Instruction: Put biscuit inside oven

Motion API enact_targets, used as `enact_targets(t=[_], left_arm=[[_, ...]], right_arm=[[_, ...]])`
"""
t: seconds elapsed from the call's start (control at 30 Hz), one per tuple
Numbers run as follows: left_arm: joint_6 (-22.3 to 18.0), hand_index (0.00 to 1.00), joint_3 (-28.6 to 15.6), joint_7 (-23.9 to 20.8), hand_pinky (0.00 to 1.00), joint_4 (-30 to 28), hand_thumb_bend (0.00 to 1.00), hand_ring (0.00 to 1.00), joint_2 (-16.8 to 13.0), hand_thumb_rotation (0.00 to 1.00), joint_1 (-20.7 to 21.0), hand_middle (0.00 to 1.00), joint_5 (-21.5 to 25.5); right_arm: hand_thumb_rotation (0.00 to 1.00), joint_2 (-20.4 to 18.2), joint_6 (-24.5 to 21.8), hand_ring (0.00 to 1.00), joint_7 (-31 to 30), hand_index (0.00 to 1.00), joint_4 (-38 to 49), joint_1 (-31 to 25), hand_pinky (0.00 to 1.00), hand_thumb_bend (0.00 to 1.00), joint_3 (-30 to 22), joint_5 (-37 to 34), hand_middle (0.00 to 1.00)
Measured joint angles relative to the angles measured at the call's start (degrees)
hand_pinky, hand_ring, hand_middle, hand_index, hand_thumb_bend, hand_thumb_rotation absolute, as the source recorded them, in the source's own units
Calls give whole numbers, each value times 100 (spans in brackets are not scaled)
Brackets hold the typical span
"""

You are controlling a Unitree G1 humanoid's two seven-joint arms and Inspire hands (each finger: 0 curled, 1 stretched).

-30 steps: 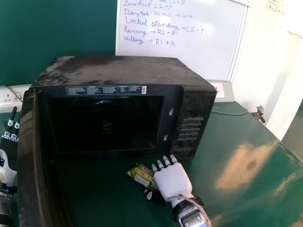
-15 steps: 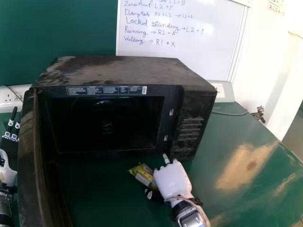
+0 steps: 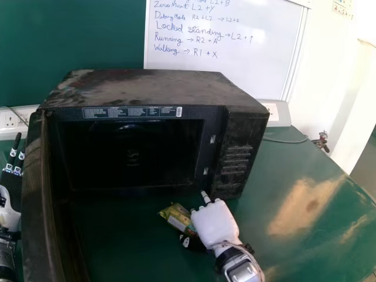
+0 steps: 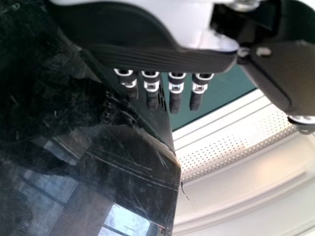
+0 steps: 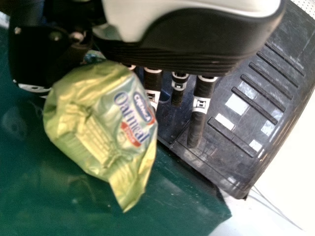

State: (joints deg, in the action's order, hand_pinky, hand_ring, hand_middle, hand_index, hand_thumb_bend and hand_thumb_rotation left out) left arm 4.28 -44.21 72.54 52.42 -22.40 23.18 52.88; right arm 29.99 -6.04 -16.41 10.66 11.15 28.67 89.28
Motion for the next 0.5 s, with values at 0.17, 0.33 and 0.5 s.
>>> enact_targets(t=[0.17, 0.33, 0.5], left_arm=[[-20, 100, 0, 13, 0, 0, 0, 32, 8, 100, 11, 72, 0], [-35, 100, 0, 8, 0, 0, 14, 30, 12, 100, 17, 74, -2], [-27, 100, 0, 7, 0, 4, 15, 32, 11, 100, 20, 73, -2]], right_arm=[[8, -60, 1, 47, 166, 61, 4, -73, 53, 73, -131, -318, 51], [13, -67, 3, 48, 374, 49, 127, -98, 55, 53, -296, -566, 50], [14, -65, 4, 50, 426, 49, 226, -98, 58, 52, -473, -674, 50]])
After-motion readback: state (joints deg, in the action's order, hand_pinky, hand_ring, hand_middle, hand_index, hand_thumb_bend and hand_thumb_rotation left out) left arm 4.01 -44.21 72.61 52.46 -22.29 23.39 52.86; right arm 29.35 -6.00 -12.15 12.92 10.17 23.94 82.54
